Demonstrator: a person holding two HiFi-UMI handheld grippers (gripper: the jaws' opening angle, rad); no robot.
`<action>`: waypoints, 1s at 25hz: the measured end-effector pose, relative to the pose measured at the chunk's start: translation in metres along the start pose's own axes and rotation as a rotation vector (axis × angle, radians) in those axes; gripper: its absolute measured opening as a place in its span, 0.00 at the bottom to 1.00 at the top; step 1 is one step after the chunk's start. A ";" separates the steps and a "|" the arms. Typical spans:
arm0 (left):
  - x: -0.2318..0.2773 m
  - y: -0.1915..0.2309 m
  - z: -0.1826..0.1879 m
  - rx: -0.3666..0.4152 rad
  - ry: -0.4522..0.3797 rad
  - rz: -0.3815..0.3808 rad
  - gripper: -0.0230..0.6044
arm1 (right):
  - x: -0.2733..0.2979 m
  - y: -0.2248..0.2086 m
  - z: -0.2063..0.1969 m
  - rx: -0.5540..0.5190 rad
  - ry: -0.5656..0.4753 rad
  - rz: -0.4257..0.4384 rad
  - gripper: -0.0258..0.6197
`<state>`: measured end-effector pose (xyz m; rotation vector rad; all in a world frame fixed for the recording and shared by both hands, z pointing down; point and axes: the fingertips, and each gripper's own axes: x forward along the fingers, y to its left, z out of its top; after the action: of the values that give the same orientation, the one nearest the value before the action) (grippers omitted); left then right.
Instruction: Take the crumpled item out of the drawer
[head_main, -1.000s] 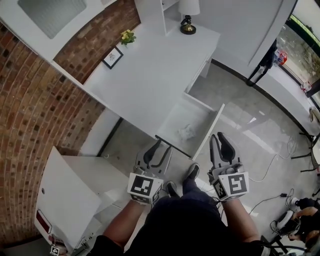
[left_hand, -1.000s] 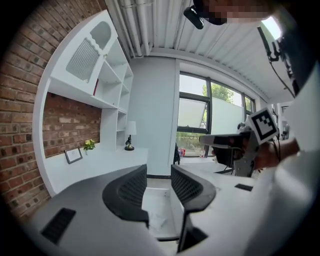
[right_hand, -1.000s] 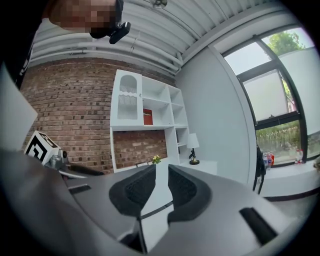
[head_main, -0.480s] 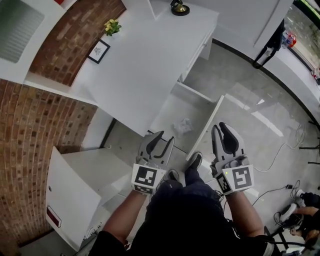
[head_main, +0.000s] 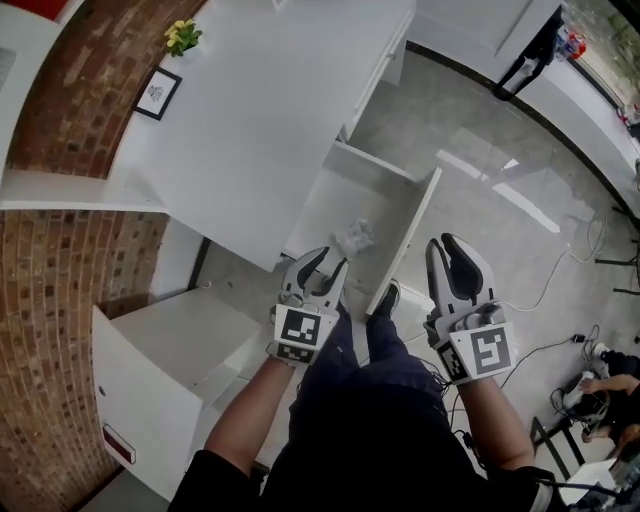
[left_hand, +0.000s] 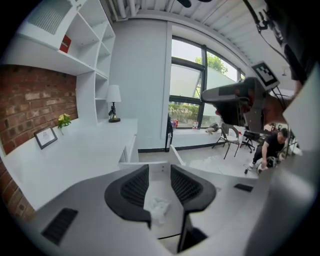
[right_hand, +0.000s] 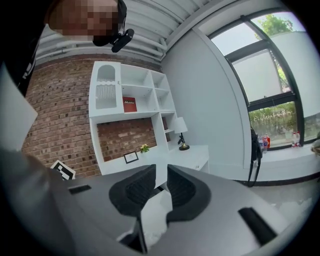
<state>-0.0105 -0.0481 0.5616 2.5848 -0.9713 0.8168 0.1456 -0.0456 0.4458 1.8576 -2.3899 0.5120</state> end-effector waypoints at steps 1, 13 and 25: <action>0.009 -0.001 -0.009 0.008 0.020 -0.020 0.25 | 0.002 -0.003 -0.003 -0.003 0.007 -0.016 0.13; 0.093 -0.022 -0.102 0.207 0.284 -0.222 0.23 | 0.009 -0.033 -0.041 0.073 0.067 -0.139 0.13; 0.143 -0.029 -0.168 0.348 0.495 -0.305 0.20 | 0.007 -0.078 -0.064 0.125 0.098 -0.215 0.13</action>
<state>0.0282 -0.0303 0.7806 2.5010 -0.3035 1.5383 0.2082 -0.0498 0.5244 2.0564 -2.1097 0.7267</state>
